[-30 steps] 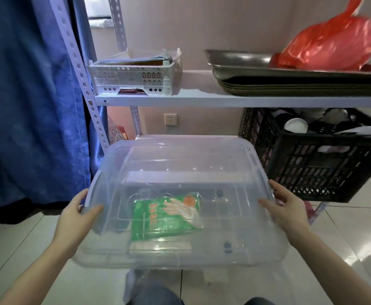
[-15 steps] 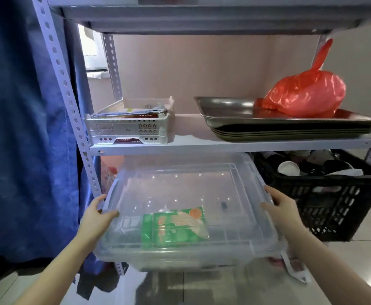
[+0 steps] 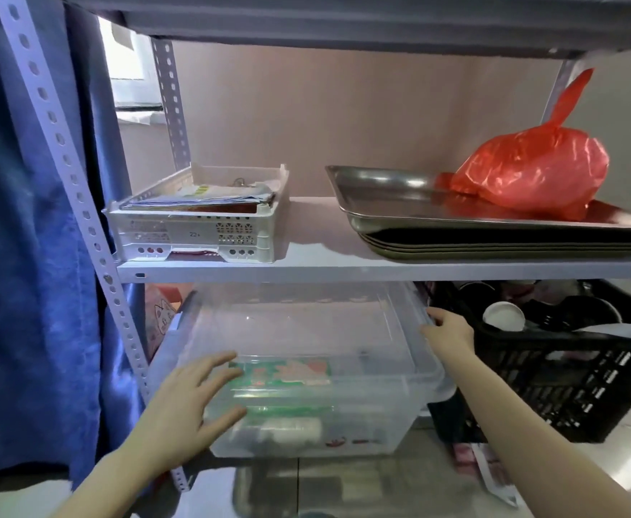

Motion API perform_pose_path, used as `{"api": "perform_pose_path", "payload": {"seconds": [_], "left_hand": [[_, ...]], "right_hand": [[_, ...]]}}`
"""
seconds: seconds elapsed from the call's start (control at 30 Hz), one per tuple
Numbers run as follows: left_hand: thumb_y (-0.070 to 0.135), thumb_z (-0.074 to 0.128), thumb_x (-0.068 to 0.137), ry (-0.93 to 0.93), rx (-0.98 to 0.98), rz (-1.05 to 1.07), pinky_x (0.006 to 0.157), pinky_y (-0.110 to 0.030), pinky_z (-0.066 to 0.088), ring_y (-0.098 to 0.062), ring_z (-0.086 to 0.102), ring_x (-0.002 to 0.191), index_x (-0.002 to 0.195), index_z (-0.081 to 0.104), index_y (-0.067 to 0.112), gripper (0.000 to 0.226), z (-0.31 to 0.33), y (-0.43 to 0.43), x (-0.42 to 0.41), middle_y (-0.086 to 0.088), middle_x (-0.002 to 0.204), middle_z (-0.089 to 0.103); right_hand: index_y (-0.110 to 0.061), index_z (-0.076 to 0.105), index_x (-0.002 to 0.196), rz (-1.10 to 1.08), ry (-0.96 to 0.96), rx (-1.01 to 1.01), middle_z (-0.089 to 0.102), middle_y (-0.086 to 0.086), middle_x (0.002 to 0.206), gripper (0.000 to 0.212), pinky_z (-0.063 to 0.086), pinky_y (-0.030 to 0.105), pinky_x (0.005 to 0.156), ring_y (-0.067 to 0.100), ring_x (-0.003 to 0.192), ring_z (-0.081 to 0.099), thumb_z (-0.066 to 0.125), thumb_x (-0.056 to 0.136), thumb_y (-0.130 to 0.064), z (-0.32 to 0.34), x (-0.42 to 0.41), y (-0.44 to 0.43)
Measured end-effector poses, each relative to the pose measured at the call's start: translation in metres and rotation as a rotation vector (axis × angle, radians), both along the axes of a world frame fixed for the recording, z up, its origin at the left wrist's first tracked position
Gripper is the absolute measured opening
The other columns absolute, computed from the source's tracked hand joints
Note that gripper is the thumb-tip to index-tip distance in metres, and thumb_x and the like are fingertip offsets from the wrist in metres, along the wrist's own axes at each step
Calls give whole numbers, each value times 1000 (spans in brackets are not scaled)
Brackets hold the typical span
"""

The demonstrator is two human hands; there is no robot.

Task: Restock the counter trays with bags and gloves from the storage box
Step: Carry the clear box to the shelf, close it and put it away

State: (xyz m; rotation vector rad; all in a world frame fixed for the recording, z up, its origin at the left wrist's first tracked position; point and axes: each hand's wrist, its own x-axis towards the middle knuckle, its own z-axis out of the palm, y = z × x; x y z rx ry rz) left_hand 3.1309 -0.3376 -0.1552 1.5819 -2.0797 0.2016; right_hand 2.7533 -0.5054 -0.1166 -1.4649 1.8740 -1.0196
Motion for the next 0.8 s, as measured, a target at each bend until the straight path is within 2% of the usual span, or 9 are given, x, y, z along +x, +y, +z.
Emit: {"api": "perform_pose_path", "payload": {"seconds": [0.07, 0.2, 0.27, 0.33, 0.4, 0.47, 0.57, 0.7, 0.8], "left_hand": [[65, 36, 90, -147, -46, 19, 91, -28, 36, -15, 58, 112, 120, 62, 27, 55, -8, -2, -6, 7, 133, 56], [61, 35, 90, -177, -68, 118, 88, -34, 40, -19, 61, 108, 122, 63, 24, 56, -10, -16, -10, 4, 130, 60], [62, 34, 89, -138, -47, 160, 89, -36, 43, -18, 61, 108, 122, 63, 25, 57, -7, -23, -13, 5, 127, 62], [65, 30, 89, -131, -40, 182, 90, -37, 44, -17, 62, 108, 120, 63, 26, 60, -1, -29, -21, 6, 122, 64], [65, 27, 90, -145, -31, 196, 89, -38, 45, -17, 62, 108, 120, 64, 25, 62, 6, -37, -31, 5, 120, 65], [64, 26, 90, -156, -22, 209, 87, -37, 45, -18, 63, 108, 120, 64, 23, 63, 13, -43, -38, 4, 119, 66], [64, 20, 91, -180, -33, 213, 87, -36, 44, -19, 63, 107, 121, 64, 22, 68, 17, -52, -42, 3, 118, 67], [58, 40, 90, -156, -12, 306, 97, -40, 38, -23, 59, 112, 127, 60, 23, 55, 17, -70, -47, 0, 122, 64], [34, 69, 85, -82, -60, 407, 102, -48, 36, -29, 58, 110, 120, 63, 19, 38, 12, -79, -53, -6, 118, 64]], "right_hand": [[-17, 56, 131, 13, 50, -20, 65, 10, 119, 44, 49, 34, 68, 20, 74, 58, 58, 88, -12, -1, 0, -2], [-17, 59, 125, 107, 126, -169, 62, 10, 121, 34, 47, 36, 81, 27, 99, 58, 56, 92, -23, 0, -2, 8], [-18, 61, 121, 214, 287, -330, 58, 6, 126, 33, 42, 36, 90, 25, 112, 53, 59, 91, -29, -3, 3, 24], [-21, 65, 117, 361, 414, -476, 58, 1, 124, 32, 40, 38, 97, 21, 116, 51, 64, 88, -35, -8, 10, 43], [-24, 66, 116, 493, 506, -522, 59, -1, 121, 35, 41, 38, 98, 18, 114, 52, 67, 84, -40, -15, 15, 57], [-25, 65, 118, 533, 633, -569, 62, -2, 118, 37, 43, 38, 95, 20, 110, 55, 68, 84, -38, -22, 18, 60], [-22, 63, 121, 473, 670, -598, 63, 1, 116, 35, 44, 38, 94, 23, 109, 55, 67, 86, -22, -22, 21, 50], [-20, 62, 124, 398, 660, -544, 62, 4, 122, 36, 42, 39, 99, 25, 114, 53, 64, 88, -18, -20, 33, 36], [-18, 65, 121, 383, 674, -559, 65, 6, 117, 35, 43, 43, 96, 28, 111, 56, 66, 86, -15, -20, 46, 31]]}}
